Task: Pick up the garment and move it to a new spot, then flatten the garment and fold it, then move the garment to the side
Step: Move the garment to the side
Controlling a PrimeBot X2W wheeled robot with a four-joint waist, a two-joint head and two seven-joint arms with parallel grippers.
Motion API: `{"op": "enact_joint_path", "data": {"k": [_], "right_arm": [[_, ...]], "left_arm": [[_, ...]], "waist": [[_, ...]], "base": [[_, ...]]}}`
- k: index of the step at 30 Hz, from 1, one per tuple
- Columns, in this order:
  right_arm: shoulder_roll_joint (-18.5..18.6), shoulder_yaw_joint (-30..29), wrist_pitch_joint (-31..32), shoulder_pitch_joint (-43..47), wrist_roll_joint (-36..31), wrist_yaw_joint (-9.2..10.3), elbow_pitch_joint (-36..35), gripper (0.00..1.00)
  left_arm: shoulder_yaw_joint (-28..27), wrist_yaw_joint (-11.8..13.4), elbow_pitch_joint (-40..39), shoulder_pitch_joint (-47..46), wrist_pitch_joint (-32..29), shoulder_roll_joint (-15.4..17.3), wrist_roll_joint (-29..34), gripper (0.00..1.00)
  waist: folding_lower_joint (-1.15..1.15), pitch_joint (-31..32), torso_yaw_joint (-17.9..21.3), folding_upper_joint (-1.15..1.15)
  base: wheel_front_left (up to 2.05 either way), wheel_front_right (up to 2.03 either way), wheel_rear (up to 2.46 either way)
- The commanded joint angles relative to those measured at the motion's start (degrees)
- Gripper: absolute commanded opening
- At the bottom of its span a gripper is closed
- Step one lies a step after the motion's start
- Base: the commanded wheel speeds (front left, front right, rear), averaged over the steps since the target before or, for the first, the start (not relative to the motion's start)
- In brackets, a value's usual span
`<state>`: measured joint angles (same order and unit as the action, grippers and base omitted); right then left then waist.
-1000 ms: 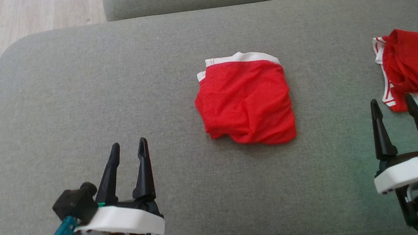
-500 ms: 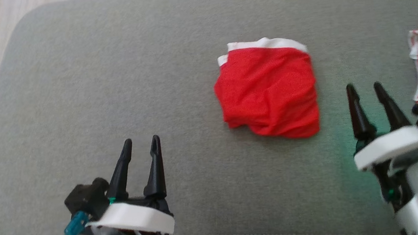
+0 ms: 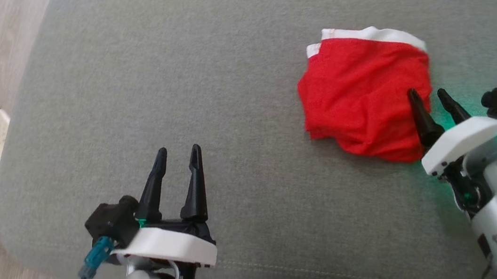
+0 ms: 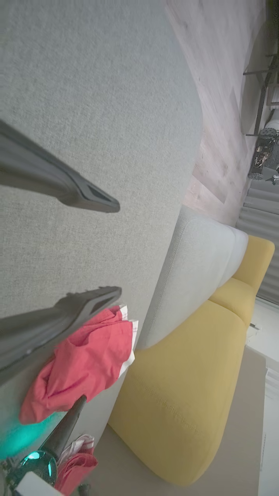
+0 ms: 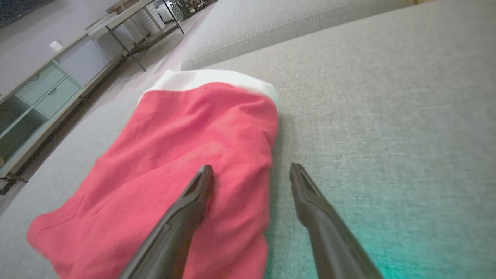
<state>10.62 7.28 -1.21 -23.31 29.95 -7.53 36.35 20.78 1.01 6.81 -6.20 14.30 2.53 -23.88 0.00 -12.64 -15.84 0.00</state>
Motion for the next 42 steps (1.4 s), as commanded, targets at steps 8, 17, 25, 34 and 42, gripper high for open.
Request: {"op": "enact_joint_path", "data": {"k": [8, 17, 25, 34, 42], "right_arm": [[1.42, 5.5, 0.04, -5.55, 0.25, 0.04, 4.58, 0.0], [9.44, 13.79, -9.97, -8.46, -16.47, 0.04, 6.43, 0.0], [17.48, 18.81, -11.18, -10.51, -23.73, 0.04, 2.3, 0.0], [30.69, 25.94, -7.38, -14.78, -22.39, 0.04, -5.36, 0.0], [39.7, 28.65, -5.29, -19.32, -21.25, 0.04, -8.31, 0.0]], "left_arm": [[-1.04, 0.79, -2.26, -2.88, 0.7, 0.34, -0.75, 1.0], [-0.93, 0.39, -2.37, -3.53, 0.7, 0.34, -0.35, 1.0], [0.0, -0.25, -2.59, -5.83, 0.7, 0.34, 0.4, 1.0], [1.37, -1.39, -1.71, -10.83, 0.7, 0.34, 2.23, 1.0], [1.25, -2.38, -0.55, -15.34, 0.7, 0.34, 4.02, 1.0]], "waist": [[0.0, -1.13, -1.29, 0.0], [0.0, 0.17, 3.27, 0.0], [0.0, -0.7, 9.77, 0.0], [0.0, -5.78, 18.46, 0.0], [0.0, -10.52, 23.32, 0.0]], "base": [[0.0, 0.0, 0.0], [0.0, 0.0, 0.0], [0.0, 0.0, 0.0], [0.0, 0.0, 0.0], [0.0, 0.0, 0.0]]}}
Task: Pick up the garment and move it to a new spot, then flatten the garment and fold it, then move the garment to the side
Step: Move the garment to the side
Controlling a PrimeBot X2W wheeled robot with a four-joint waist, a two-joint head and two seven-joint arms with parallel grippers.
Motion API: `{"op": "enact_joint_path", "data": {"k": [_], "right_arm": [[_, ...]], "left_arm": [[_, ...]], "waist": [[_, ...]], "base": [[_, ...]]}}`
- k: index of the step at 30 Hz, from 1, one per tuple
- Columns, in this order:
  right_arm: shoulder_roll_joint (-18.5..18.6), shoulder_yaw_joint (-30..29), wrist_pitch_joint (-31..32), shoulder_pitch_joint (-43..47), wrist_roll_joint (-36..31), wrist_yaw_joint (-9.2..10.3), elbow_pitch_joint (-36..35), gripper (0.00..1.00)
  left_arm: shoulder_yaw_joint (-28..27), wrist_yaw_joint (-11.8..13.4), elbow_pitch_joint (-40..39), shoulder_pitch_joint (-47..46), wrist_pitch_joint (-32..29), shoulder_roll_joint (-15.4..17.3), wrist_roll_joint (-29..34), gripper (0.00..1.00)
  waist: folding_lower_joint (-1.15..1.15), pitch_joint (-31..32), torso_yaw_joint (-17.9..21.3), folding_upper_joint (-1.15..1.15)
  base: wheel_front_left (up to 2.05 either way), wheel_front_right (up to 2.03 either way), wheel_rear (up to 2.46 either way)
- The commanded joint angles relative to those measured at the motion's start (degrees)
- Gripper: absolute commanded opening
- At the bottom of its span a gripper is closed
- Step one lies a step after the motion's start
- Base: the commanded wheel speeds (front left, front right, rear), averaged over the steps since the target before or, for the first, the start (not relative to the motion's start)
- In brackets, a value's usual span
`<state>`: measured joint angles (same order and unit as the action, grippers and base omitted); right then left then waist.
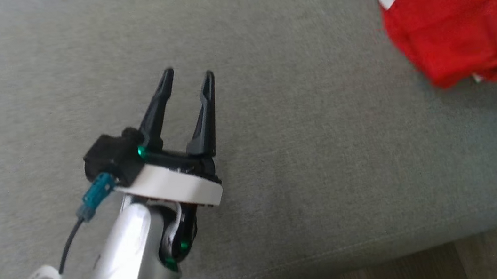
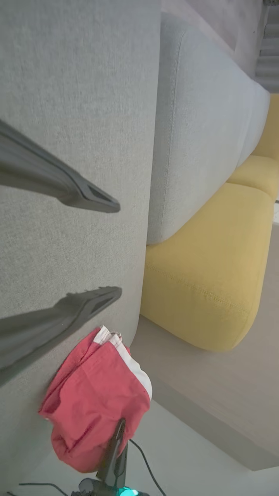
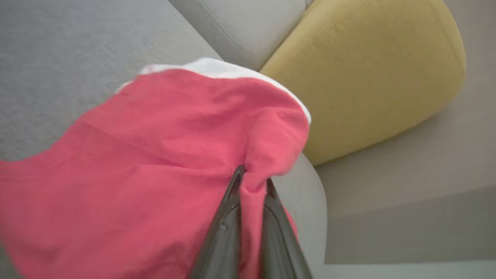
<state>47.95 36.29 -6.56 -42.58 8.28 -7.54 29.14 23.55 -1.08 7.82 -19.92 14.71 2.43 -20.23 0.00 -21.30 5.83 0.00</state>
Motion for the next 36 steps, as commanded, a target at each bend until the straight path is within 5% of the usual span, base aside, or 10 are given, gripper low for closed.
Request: {"op": "enact_joint_path", "data": {"k": [1, 7, 13, 14, 15, 26, 36], "right_arm": [[2.92, -0.92, 0.06, -0.39, 0.87, 0.05, -0.71, 0.0], [2.96, -7.16, 2.25, -1.92, 1.9, 0.05, 3.21, 0.0], [-0.94, -15.01, 5.29, 0.11, 0.86, 0.05, 5.61, 0.0], [-1.65, -16.09, 5.44, 0.72, 1.33, 0.05, 5.65, 0.28], [-2.16, -17.03, 5.46, 1.25, 1.71, 0.05, 5.57, 1.0], [-6.54, -21.94, 7.98, 4.21, 3.64, 0.05, 0.38, 1.0], [-18.25, -23.79, 4.63, 9.08, 5.26, 0.05, -8.59, 1.0]], "left_arm": [[-1.46, -0.34, -1.5, -2.12, 0.29, 0.44, 0.48, 1.0], [-1.28, -0.64, -1.29, -5.07, 0.29, 0.44, 0.99, 1.0], [-2.21, -0.69, -0.73, -5.51, 0.29, 0.44, 0.86, 1.0], [-2.22, -0.66, -0.72, -5.45, 0.29, 0.44, 0.71, 1.0], [-2.22, -0.63, -0.71, -5.36, 0.29, 0.44, 0.59, 1.0], [-2.92, -0.46, -0.38, -2.27, 0.29, 0.44, -1.16, 1.0], [-6.37, 0.24, -1.52, 4.45, 0.29, 0.44, -3.05, 1.0]], "waist": [[0.0, -2.46, 1.85, 0.0], [0.0, -6.69, 1.75, 0.0], [0.0, -7.67, 1.3, 0.0], [0.0, -7.58, 1.25, 0.0], [0.0, -7.45, 1.22, 0.0], [0.0, -1.35, -0.12, 0.0], [0.0, 9.35, -5.13, 0.0]], "base": [[0.0, 0.0, 0.0], [0.0, 0.0, 0.0], [0.0, 0.0, 0.0], [0.0, 0.0, 0.0], [0.0, 0.0, 0.0], [0.0, 0.0, 0.0], [0.0, 0.0, 0.0]]}}
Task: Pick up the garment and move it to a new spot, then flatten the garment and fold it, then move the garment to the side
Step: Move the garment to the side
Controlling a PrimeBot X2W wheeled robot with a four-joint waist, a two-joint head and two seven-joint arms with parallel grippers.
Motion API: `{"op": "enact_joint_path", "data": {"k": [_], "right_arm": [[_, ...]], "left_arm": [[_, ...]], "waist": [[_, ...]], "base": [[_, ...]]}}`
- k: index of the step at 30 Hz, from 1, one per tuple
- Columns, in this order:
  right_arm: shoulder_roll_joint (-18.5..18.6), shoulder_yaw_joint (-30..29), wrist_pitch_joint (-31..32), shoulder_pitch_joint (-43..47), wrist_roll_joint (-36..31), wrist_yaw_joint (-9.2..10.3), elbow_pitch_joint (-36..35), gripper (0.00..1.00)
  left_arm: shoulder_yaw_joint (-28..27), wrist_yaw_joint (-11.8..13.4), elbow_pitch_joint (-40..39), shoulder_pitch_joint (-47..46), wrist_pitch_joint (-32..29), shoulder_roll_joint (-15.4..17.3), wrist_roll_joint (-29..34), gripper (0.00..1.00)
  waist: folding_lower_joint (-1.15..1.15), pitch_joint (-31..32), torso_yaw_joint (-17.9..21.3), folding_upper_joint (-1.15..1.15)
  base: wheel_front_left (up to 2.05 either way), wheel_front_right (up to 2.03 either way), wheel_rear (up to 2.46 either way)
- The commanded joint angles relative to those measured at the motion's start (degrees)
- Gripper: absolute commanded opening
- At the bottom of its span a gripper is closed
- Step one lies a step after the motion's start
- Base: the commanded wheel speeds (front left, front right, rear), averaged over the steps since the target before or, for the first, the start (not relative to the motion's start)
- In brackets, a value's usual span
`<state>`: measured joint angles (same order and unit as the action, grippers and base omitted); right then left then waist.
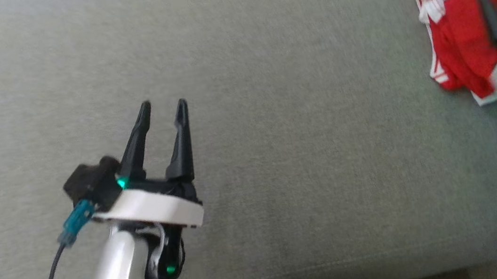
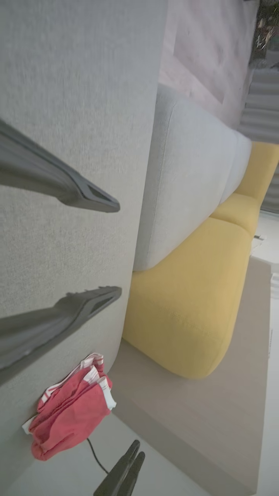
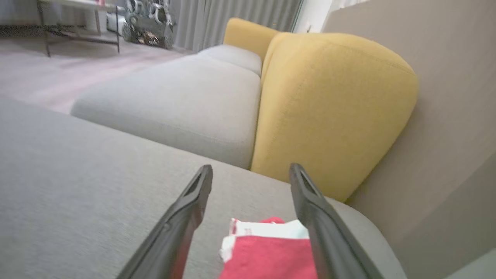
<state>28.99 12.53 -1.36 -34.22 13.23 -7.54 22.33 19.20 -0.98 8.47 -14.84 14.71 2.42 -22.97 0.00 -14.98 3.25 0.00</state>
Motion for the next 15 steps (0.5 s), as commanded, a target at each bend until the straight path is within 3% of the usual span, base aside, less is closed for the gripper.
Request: {"op": "enact_joint_path", "data": {"k": [1, 8, 15], "right_arm": [[-0.58, -0.24, -1.41, 1.71, 0.53, 0.05, -2.4, 1.0], [-10.2, -2.84, -7.97, 10.07, -0.03, 0.05, -4.91, 1.0], [-19.15, -8.8, -11.94, 17.87, -2.74, 0.05, -4.95, 1.0]], "left_arm": [[-2.46, 0.19, -2.39, 0.04, 0.29, 0.45, -0.34, 1.0], [-5.34, 0.42, -3.05, 4.96, 0.29, 0.45, -0.15, 1.0], [-6.71, -2.67, -2.34, 9.86, 0.29, 0.45, 2.29, 1.0]], "waist": [[0.0, 3.88, -3.19, 0.0], [0.0, 8.55, -7.39, 0.0], [0.0, 11.58, -9.26, 0.0]], "base": [[0.0, 0.0, 0.0], [0.0, 0.0, 0.0], [0.0, 0.0, 0.0]]}}
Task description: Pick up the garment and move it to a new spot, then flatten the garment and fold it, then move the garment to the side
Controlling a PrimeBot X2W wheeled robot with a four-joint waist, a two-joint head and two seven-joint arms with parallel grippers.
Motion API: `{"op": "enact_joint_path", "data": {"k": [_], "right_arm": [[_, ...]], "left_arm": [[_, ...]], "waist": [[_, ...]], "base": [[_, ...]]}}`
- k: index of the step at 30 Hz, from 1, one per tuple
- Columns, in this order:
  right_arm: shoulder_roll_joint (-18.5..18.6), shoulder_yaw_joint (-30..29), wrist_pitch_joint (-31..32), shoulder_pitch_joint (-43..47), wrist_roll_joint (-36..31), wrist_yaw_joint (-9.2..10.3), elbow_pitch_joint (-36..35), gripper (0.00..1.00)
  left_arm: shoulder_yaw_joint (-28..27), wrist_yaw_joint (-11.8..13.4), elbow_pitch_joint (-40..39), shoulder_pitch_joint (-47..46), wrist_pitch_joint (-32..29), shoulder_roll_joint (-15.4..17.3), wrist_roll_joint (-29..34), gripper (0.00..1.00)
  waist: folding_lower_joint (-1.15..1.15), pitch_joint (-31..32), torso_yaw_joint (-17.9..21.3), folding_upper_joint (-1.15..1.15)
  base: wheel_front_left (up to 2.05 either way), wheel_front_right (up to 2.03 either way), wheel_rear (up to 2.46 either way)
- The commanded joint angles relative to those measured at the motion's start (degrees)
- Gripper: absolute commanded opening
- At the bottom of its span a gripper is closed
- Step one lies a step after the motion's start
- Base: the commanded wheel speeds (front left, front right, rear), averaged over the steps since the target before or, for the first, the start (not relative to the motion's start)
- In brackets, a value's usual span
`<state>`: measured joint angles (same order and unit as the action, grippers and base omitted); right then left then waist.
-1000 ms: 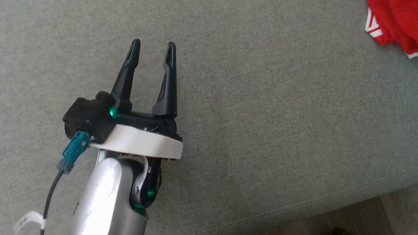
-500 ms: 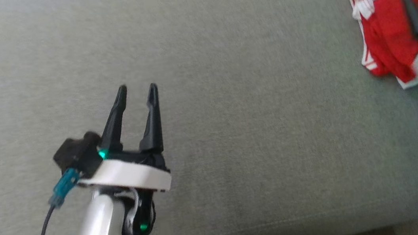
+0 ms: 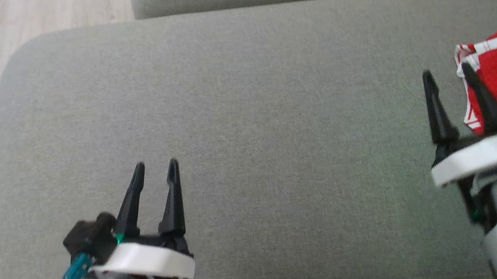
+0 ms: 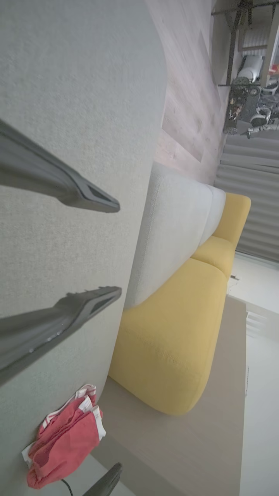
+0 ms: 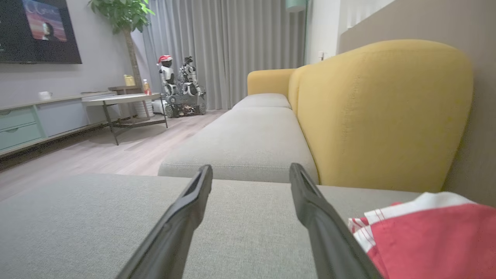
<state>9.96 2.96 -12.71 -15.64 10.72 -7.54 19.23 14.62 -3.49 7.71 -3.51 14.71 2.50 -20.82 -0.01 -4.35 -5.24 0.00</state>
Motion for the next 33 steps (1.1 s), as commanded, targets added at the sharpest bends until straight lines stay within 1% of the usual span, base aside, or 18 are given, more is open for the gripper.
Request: {"op": "enact_joint_path", "data": {"k": [1, 5, 11, 16, 19, 33], "right_arm": [[-1.21, 0.37, -0.9, 0.37, -0.55, 0.05, -1.97, 1.0], [-3.71, -0.58, -1.73, 4.06, -3.3, 0.05, -2.39, 1.0], [-5.7, -1.5, -2.17, 6.68, -6.2, 0.05, -2.85, 1.0], [-6.24, -1.54, -2.25, 6.86, -7.18, 0.05, -3.25, 1.0], [-6.5, -1.92, -2.27, 6.81, -7.35, 0.05, -4.06, 1.0], [-6.92, -2.05, -2.29, 7.24, -7.47, 0.05, -5.19, 1.0]], "left_arm": [[-2.4, -0.34, -1.43, -0.92, 0.29, 0.38, 0.29, 1.0], [-3.86, -0.6, -2.07, 0.4, 0.29, 0.38, 0.89, 1.0], [-4.73, -0.32, -3.7, 1.83, 0.29, 0.38, 2.49, 1.0], [-5.53, 0.51, -3.21, 2.12, 0.29, 0.38, 1.44, 1.0], [-6.44, 1.59, -3.0, 1.87, 0.29, 0.38, 0.95, 1.0], [-7.3, 1.75, -3.07, 2.5, 0.29, 0.38, 0.3, 1.0]], "waist": [[0.01, 1.26, -0.88, 0.0], [0.01, 2.06, -0.97, 0.0], [0.01, 2.52, -0.49, 0.0], [0.01, 2.63, -0.09, 0.0], [0.01, 2.69, 0.08, 0.0], [0.01, 2.98, 0.09, 0.0]], "base": [[0.0, 0.0, 0.0], [0.0, 0.0, 0.0], [0.0, 0.0, 0.0], [0.0, 0.0, 0.0], [0.0, 0.0, 0.0], [0.0, 0.0, 0.0]]}}
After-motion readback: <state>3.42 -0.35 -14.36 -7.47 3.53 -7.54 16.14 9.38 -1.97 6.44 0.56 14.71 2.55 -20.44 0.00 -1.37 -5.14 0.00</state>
